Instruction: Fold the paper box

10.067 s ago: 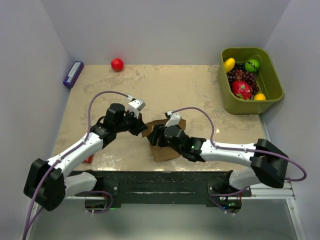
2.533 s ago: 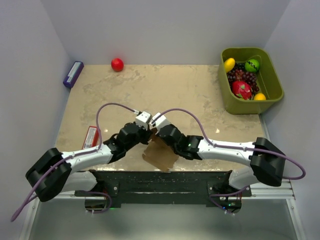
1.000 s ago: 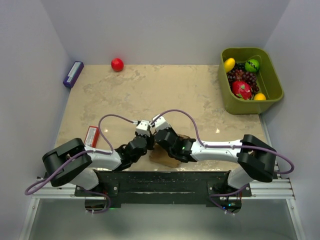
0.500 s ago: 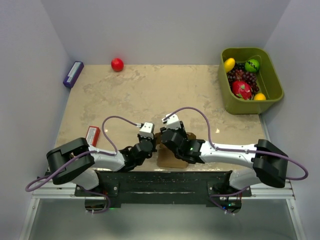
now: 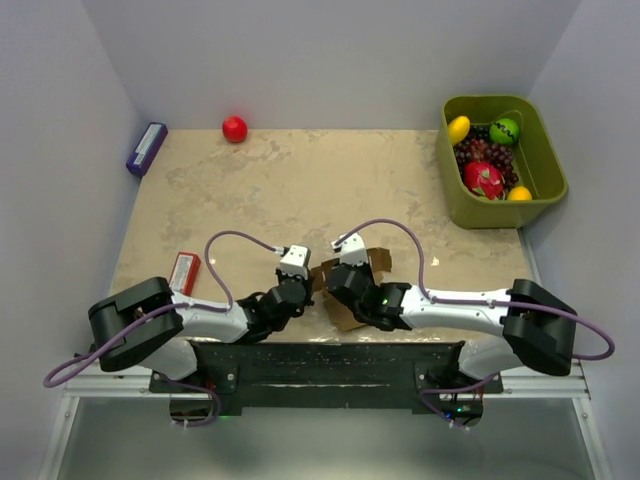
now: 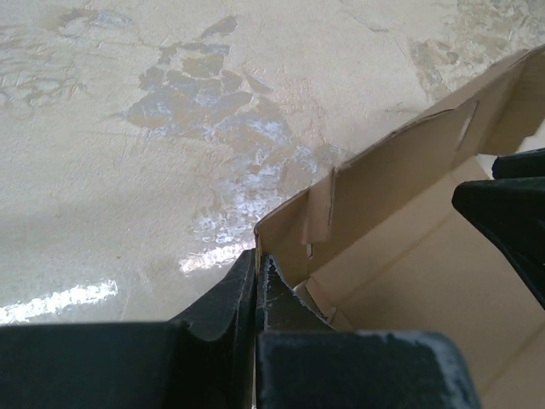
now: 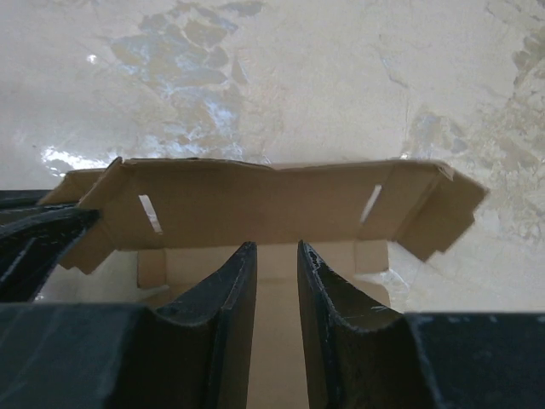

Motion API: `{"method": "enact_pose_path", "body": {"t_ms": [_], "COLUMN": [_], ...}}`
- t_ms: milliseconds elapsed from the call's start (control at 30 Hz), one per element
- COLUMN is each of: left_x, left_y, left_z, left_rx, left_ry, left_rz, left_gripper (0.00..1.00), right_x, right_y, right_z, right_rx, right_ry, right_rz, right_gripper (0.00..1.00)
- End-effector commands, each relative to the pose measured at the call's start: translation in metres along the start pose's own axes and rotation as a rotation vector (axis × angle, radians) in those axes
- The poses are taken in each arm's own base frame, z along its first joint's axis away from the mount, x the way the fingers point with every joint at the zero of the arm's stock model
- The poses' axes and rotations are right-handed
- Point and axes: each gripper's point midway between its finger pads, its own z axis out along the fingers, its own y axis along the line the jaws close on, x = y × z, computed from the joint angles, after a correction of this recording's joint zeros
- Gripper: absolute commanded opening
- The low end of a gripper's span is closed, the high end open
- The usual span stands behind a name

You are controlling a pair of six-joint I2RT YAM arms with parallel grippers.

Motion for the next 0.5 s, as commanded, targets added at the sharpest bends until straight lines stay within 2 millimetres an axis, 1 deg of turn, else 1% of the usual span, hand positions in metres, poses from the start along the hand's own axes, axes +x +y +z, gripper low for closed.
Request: {"method": "enact_pose_path", "body": {"t_ms": [0,100,167,200,233,267,333,367,400,433,467], "left_x": [0.02,0.018,0.018,0.019,0.018,0.017,0.011,0.008,0.003,0.001,-0.001], "left_y": [0.011,0.007,0.011,0.019,0.022,0.024,0.027,0.027,0.026,0.025,0.024], "left_z": [-0.007,-0.006,-0.006,-0.007,-0.008,-0.009,-0.012,-0.013,-0.015,-0.016,-0.017], "left_rx": [-0.013,0.01,-0.008,-0.041,-0.051,-0.059,-0.052,-0.042,-0.023,-0.01,0.001], "left_ry": [0.077,0.071,0.072,0.074,0.071,0.067,0.038,0.026,0.003,-0.006,-0.014], "left_rz": [0.096,0.11,0.125,0.142,0.15,0.16,0.19,0.2,0.223,0.236,0.252], "left_gripper": [0.0,0.0,0.0,0.0,0.0,0.0,0.0,0.0,0.0,0.0,0.0], "right_x": [0.012,0.014,0.014,0.014,0.014,0.011,0.017,0.01,0.008,0.017,0.015], "right_y": [-0.007,-0.004,-0.002,-0.001,0.0,-0.002,-0.008,-0.01,-0.008,-0.009,-0.01], "right_z": [0.004,0.007,0.007,0.006,0.004,0.001,-0.003,-0.009,-0.011,-0.009,-0.011], "right_rx": [0.042,0.045,0.039,0.034,0.029,0.029,0.031,0.008,-0.01,-0.047,-0.07], "right_ry": [0.016,0.022,0.03,0.039,0.043,0.041,0.072,0.067,0.076,0.128,0.139], "right_rz": [0.012,0.015,0.018,0.027,0.039,0.065,0.143,0.207,0.295,0.354,0.419], "right_gripper": [0.28,0.28,0.28,0.29,0.31,0.37,0.44,0.51,0.55,0.57,0.62]}}
